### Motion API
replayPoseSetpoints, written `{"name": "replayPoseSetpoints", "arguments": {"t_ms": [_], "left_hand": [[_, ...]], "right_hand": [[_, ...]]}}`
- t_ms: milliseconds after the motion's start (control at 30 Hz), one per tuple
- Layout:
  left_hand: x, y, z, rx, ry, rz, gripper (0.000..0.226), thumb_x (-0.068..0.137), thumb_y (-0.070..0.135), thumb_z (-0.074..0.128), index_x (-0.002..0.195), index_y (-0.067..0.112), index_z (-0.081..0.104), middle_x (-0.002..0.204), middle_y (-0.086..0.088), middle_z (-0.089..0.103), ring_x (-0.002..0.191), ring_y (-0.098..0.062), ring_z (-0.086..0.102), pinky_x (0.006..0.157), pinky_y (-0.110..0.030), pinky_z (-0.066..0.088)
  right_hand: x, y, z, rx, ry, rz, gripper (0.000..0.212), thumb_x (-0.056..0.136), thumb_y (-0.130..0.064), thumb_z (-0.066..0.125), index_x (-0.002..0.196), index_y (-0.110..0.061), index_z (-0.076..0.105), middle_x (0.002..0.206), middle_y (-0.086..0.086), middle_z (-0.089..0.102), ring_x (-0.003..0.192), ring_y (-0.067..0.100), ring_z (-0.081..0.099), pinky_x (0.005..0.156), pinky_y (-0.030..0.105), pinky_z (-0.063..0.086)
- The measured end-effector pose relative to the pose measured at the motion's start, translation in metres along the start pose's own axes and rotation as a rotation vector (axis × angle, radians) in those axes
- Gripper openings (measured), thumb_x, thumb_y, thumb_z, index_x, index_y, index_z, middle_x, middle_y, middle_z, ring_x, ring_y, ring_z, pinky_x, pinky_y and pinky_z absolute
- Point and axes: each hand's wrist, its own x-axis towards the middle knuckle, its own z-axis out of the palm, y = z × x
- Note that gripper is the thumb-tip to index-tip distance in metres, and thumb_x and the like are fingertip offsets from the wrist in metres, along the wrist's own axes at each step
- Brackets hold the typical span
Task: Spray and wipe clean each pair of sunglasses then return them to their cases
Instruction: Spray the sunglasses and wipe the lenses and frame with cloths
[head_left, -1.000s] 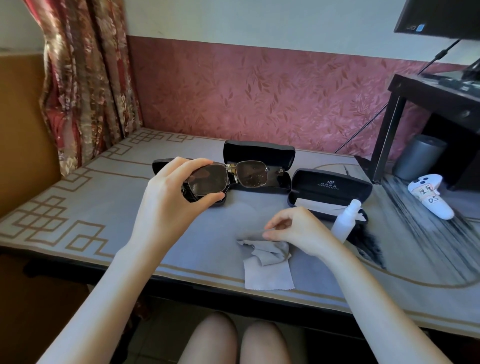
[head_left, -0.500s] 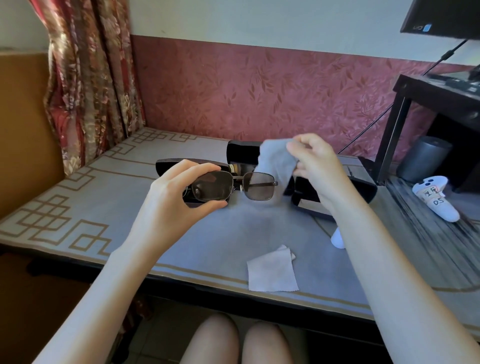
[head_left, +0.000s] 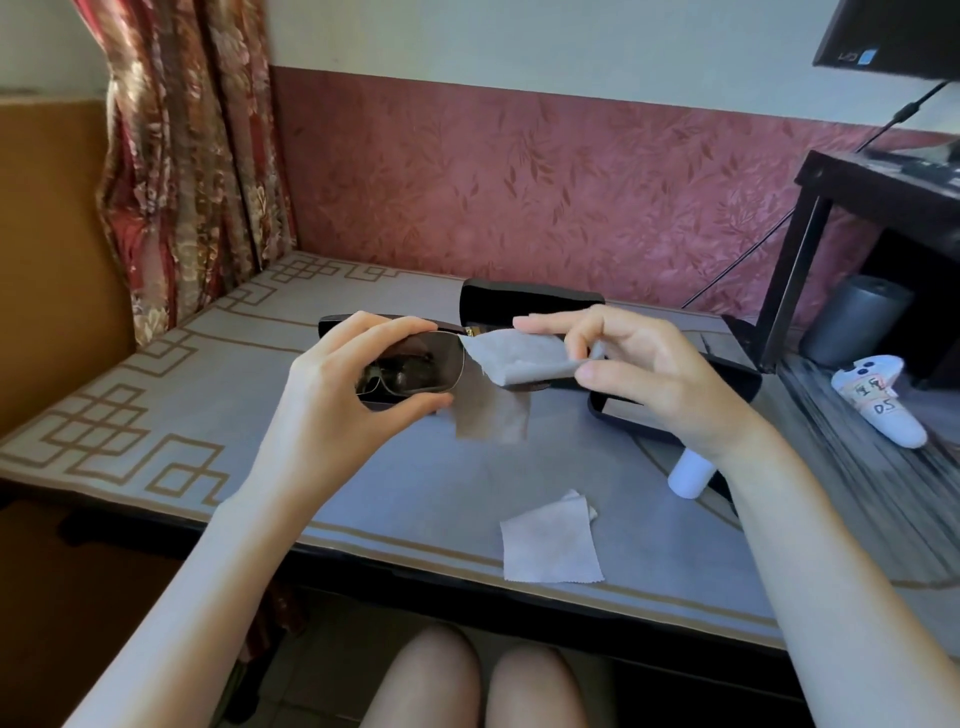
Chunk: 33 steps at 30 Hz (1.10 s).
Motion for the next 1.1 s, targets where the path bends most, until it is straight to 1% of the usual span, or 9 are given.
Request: {"name": "replayPoseSetpoints", "arguments": {"t_ms": [167,267,367,467,633,733,833,1000,1100], "left_hand": [[-0.001,0.003,-0.001,0.009,-0.022,0.017,0.049,0.069,0.020,0.083,0.115,0.015,0.066,0.101,0.005,0.061,0.093,-0.003,0.056,0.086,-0.006,0.040],[-0.001,0.006,-0.001,0.009,-0.037,0.042,0.049,0.070,0.022,0.083,0.115,0.014,0.066,0.101,0.004,0.061,0.094,0.001,0.055,0.087,-0.004,0.037],[0.001,0.009,-0.001,0.014,-0.050,0.073,0.049,0.069,0.023,0.082,0.115,0.015,0.066,0.101,0.005,0.061,0.096,0.007,0.052,0.088,-0.004,0.036],[0.000,0.010,0.000,0.018,-0.059,0.088,0.049,0.070,0.023,0.082,0.115,0.015,0.066,0.102,0.004,0.061,0.096,0.000,0.054,0.089,-0.006,0.038],[0.001,0.012,0.001,0.008,-0.059,0.093,0.049,0.071,0.022,0.082,0.116,0.016,0.065,0.102,0.005,0.061,0.096,-0.001,0.054,0.089,-0.008,0.038],[0.001,0.012,0.001,-0.008,-0.065,0.090,0.049,0.071,0.022,0.082,0.116,0.016,0.065,0.103,0.005,0.061,0.096,0.003,0.054,0.088,-0.008,0.038],[0.002,0.012,0.000,-0.031,-0.060,0.071,0.049,0.070,0.027,0.080,0.116,0.017,0.065,0.101,0.006,0.061,0.097,0.003,0.054,0.087,-0.011,0.041],[0.001,0.012,-0.001,-0.044,-0.060,0.065,0.050,0.071,0.032,0.077,0.117,0.017,0.065,0.102,0.006,0.061,0.098,0.003,0.056,0.088,-0.011,0.042],[0.001,0.012,0.000,-0.046,-0.063,0.060,0.049,0.071,0.029,0.078,0.117,0.017,0.065,0.102,0.005,0.062,0.098,0.001,0.056,0.089,-0.013,0.043]], "right_hand": [[0.008,-0.003,0.000,0.023,0.125,-0.012,0.027,0.096,-0.033,0.055,0.107,-0.011,0.065,0.130,-0.007,0.064,0.124,0.007,0.056,0.105,0.021,0.040],[0.021,-0.011,0.005,-0.160,-0.018,0.098,0.045,0.081,-0.032,0.074,0.123,-0.025,0.059,0.124,-0.015,0.065,0.116,-0.004,0.057,0.098,0.008,0.038],[0.028,-0.017,0.012,-0.299,-0.177,0.214,0.029,0.072,-0.021,0.085,0.095,-0.013,0.069,0.087,-0.005,0.070,0.079,0.007,0.065,0.075,0.024,0.049],[0.028,-0.021,0.011,-0.275,-0.183,0.243,0.025,0.070,-0.015,0.086,0.072,-0.007,0.062,0.067,0.001,0.059,0.062,0.012,0.053,0.059,0.027,0.040],[0.024,-0.013,0.002,-0.161,-0.170,0.220,0.020,0.081,-0.022,0.077,0.077,-0.005,0.069,0.066,-0.003,0.056,0.064,0.009,0.050,0.061,0.023,0.036],[0.020,-0.007,-0.004,-0.059,-0.196,0.211,0.033,0.091,-0.028,0.063,0.107,0.000,0.070,0.089,0.011,0.068,0.082,0.014,0.059,0.074,0.027,0.045],[0.015,-0.003,-0.011,-0.019,-0.204,0.177,0.027,0.096,-0.019,0.055,0.117,-0.006,0.066,0.115,0.020,0.066,0.103,0.023,0.063,0.090,0.033,0.047],[0.011,-0.002,-0.017,0.011,-0.273,0.216,0.027,0.088,-0.007,0.066,0.115,-0.008,0.064,0.106,0.007,0.069,0.097,0.015,0.066,0.082,0.025,0.051],[0.011,-0.005,-0.014,-0.040,-0.274,0.246,0.027,0.082,-0.004,0.073,0.108,-0.008,0.064,0.099,0.008,0.071,0.090,0.017,0.068,0.079,0.032,0.055]]}}
